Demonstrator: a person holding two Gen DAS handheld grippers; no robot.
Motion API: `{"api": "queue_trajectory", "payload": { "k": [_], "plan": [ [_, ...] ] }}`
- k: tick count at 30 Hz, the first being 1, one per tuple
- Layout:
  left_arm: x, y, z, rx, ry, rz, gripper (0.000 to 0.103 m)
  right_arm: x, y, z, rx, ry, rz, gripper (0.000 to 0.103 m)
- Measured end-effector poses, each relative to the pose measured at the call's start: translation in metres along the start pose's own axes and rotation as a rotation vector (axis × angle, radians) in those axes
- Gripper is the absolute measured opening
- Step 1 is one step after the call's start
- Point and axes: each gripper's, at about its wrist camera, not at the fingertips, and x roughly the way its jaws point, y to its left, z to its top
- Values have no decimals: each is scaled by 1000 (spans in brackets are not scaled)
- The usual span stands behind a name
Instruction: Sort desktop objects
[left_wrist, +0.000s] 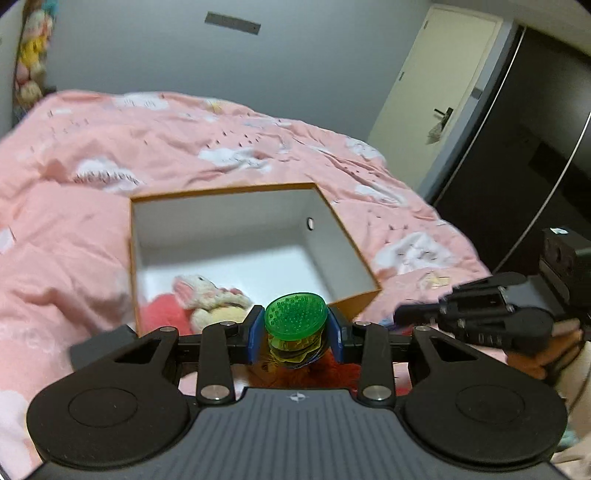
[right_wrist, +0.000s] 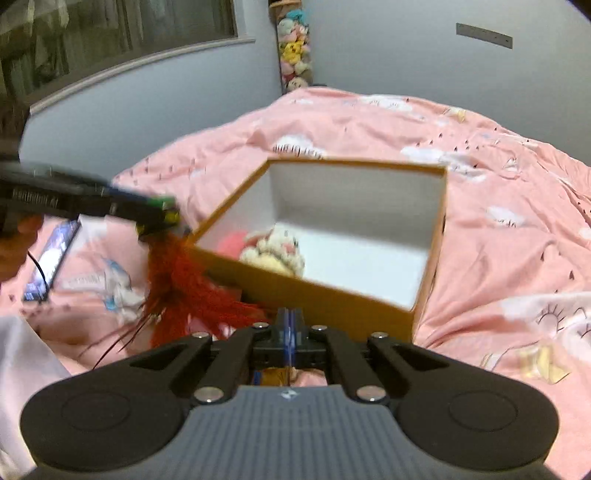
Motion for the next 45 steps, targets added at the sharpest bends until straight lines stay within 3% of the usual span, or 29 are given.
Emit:
{"api": "queue_trajectory", "payload": {
  "k": [4, 8, 11, 14, 16, 18, 21, 26, 30, 36, 39, 42, 45],
  "plan": [
    [10, 14, -4, -7, 46, 46, 41, 10, -5, 12, 10, -15, -15, 0],
    [24, 40, -21, -61, 99, 143, 41, 60, -1, 1, 53, 8, -2, 1],
    [31, 58, -25, -122, 94, 183, 41, 84, 2, -3, 79, 21, 22, 4],
    [38, 68, -20, -128, 102, 219, 41, 80, 1, 4, 32, 10, -15, 7],
    [42, 66, -16, -68, 106, 291, 42, 67, -6, 10, -7, -7, -43, 15],
    [43, 60, -16, -6, 107, 319, 43, 57, -13, 11, -38, -1, -46, 27],
    [37, 54, -17, 36, 115, 322, 50, 57, -11, -2, -129, 68, -30, 27],
    [25, 47, -25, 20, 144, 293, 56, 73, 14, -40, -348, 204, 32, 29],
    [25, 43, -38, 32, 226, 280, 57, 84, 34, -53, -511, 251, 91, 51],
    [34, 41, -58, 61, 303, 315, 60, 116, 43, -62, -645, 327, 125, 56],
    [42, 44, -62, 52, 323, 336, 60, 130, 46, -63, -730, 331, 94, 56],
    [46, 48, -65, 37, 328, 335, 60, 134, 52, -66, -804, 320, 129, 57],
    [48, 51, -65, 19, 329, 337, 60, 139, 59, -68, -886, 287, 133, 64]
  ]
}}
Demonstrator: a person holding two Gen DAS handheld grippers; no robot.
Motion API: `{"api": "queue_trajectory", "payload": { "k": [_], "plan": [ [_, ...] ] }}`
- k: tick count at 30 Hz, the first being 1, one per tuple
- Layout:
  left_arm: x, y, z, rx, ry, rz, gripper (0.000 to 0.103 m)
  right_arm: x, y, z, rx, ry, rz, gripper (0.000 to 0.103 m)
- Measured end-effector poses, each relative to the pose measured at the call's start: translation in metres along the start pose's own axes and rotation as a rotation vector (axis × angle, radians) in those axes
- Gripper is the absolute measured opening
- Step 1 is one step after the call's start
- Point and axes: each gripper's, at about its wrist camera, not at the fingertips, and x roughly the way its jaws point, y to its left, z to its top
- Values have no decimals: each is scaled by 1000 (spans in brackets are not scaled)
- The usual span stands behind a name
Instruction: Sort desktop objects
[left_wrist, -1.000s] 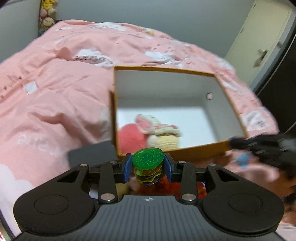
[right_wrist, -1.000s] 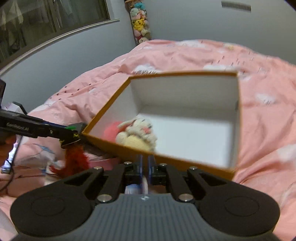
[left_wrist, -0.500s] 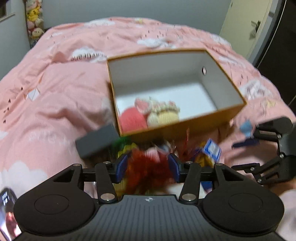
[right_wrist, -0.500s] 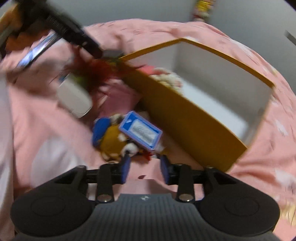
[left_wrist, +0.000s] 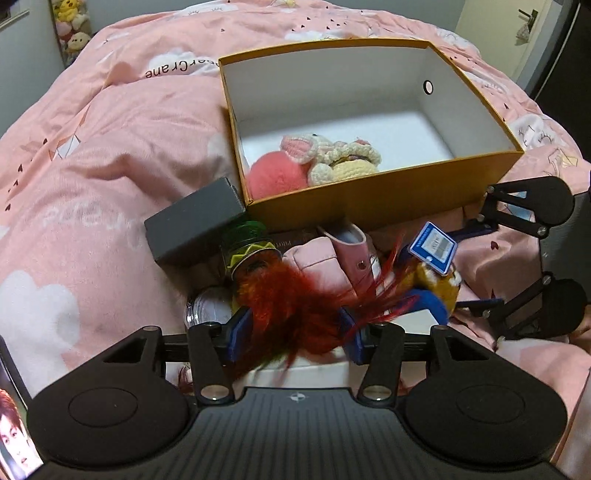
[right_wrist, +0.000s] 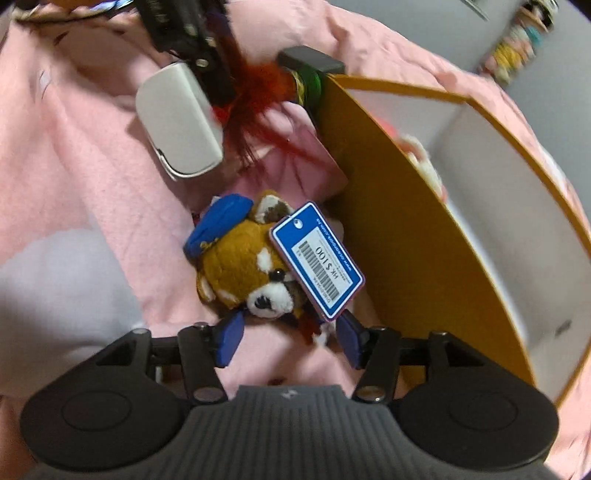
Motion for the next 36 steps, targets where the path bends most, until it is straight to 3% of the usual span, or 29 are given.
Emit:
{"api": "queue_trajectory", "payload": {
  "k": [11, 18, 25, 31, 36],
  "plan": [
    [4, 5, 3, -29, 14, -2, 60, 33, 1, 10, -187, 6, 56, 80],
    [8, 8, 4, -36, 21, 0, 60, 45, -7, 11, -151, 41, 108, 74],
    [7, 9, 4, -36, 18, -5, 60, 36, -6, 9, -129, 41, 80, 65],
    [5, 7, 4, -23, 14, -18, 60, 13, -21, 6, 25, 16, 76, 62],
    [6, 6, 3, -12, 12, -27, 60, -13, -40, 1, 257, -27, 96, 62]
  ]
}}
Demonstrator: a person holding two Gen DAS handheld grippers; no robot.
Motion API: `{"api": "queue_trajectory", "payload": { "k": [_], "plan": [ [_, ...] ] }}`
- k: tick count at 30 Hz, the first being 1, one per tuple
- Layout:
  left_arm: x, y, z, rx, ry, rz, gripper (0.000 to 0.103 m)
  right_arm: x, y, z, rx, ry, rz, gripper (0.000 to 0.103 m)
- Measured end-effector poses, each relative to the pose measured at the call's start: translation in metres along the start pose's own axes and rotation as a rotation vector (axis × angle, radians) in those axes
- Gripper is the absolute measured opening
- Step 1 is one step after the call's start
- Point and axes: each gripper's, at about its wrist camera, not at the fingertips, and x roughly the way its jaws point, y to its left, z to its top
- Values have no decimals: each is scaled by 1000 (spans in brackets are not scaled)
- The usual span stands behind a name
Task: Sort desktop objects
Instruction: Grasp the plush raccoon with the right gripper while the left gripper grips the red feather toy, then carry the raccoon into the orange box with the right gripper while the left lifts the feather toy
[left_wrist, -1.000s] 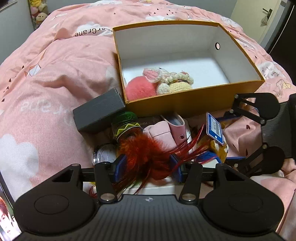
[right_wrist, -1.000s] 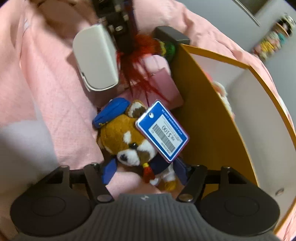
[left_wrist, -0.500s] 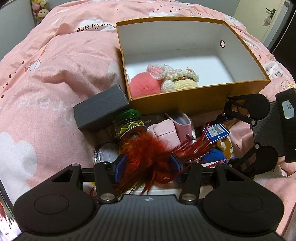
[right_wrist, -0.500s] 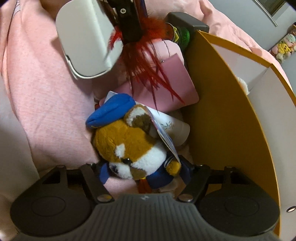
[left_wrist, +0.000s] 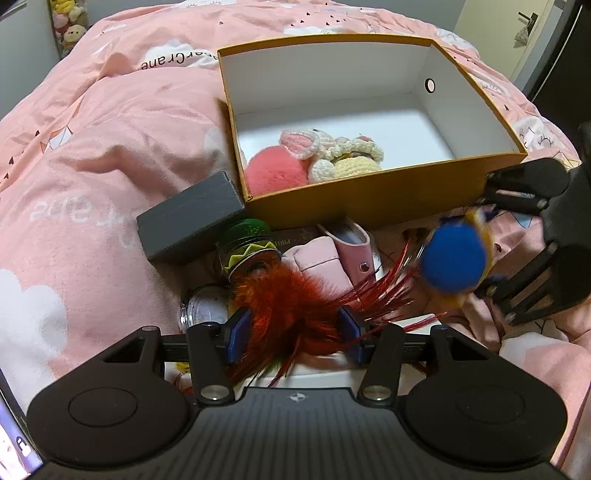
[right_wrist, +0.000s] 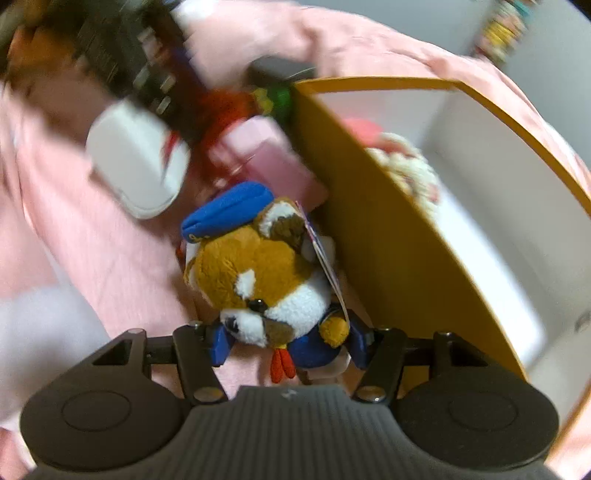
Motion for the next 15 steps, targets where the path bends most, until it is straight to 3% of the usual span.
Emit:
{"api": "queue_trajectory", "payload": {
  "k": [6, 7, 8, 10, 12, 15],
  "plan": [
    [4, 6, 1, -47, 20, -19, 58, -37, -12, 4, 237, -113, 37, 62],
    [4, 6, 1, -53, 20, -21, 53, -39, -16, 7, 261, -134, 42, 62],
    [4, 6, 1, -57, 22, -20, 39, -46, -15, 8, 283, -159, 42, 62],
    [4, 6, 1, -65, 22, -4, 30, -52, -23, 21, 345, -205, 64, 62],
    [3, 6, 0, -63, 11, 5, 13, -68, -29, 22, 411, -267, 82, 62],
    [-3, 3, -2, -56, -31, 9, 4, -75, -41, 30, 481, -327, 84, 62]
  ]
}}
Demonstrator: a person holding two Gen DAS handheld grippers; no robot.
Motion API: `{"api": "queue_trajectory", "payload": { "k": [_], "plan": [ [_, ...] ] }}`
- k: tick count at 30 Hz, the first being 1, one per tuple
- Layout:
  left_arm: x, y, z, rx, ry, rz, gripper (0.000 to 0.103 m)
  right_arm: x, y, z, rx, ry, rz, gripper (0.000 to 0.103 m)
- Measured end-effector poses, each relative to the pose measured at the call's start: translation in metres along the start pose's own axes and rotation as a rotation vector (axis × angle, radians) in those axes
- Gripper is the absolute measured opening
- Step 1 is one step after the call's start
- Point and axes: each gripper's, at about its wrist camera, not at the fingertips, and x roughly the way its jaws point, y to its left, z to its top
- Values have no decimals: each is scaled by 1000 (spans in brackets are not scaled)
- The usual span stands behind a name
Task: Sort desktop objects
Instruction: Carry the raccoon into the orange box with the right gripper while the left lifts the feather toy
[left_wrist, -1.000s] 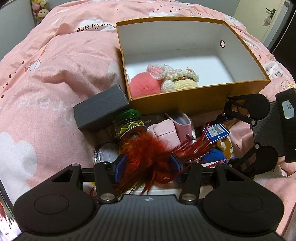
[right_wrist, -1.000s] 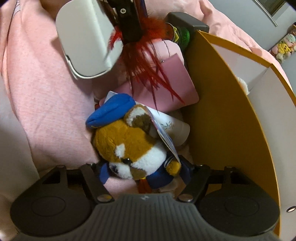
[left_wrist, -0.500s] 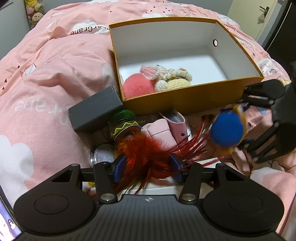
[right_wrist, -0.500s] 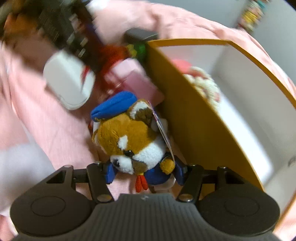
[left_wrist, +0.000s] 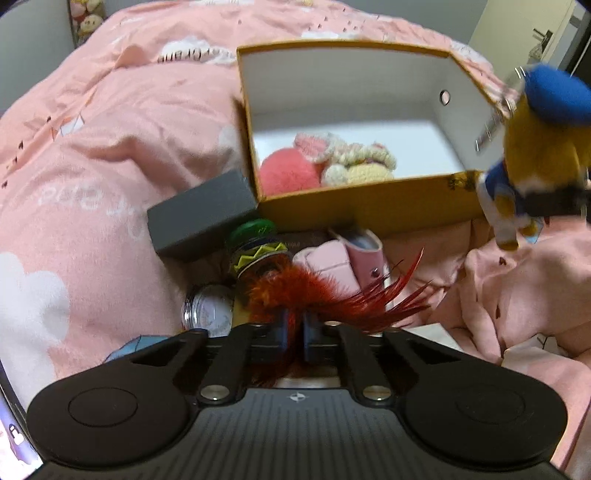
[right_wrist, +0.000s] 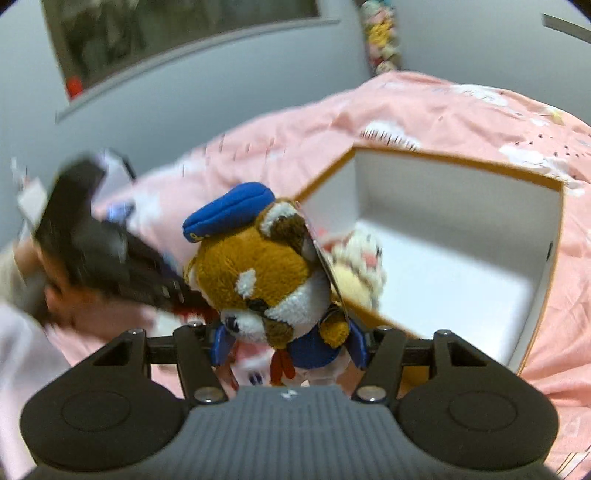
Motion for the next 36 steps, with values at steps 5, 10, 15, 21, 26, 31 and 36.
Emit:
{"api": "queue_trajectory", "payload": {
  "k": [5, 10, 15, 21, 26, 31, 36],
  "plan": [
    [-17, -1, 5, -14, -85, -24, 1, 2, -7, 18, 94, -65, -11, 62],
    [-32, 2, 15, -44, -142, -52, 1, -1, -25, 29, 193, -85, -56, 62],
    [-45, 12, 30, -89, -183, -116, 1, 16, -54, 34, 359, -28, -76, 62],
    [-64, 20, 54, -114, -260, -184, 0, 36, -85, 37, 538, 61, -87, 62],
    [-68, 20, 77, -102, -307, -199, 0, 60, -103, 39, 618, 210, -143, 63],
    [-56, 23, 97, -109, -309, -189, 0, 79, -121, 31, 707, 307, -140, 63],
    [-41, 25, 109, -117, -290, -189, 0, 95, -131, 28, 737, 373, -141, 65]
  ]
}}
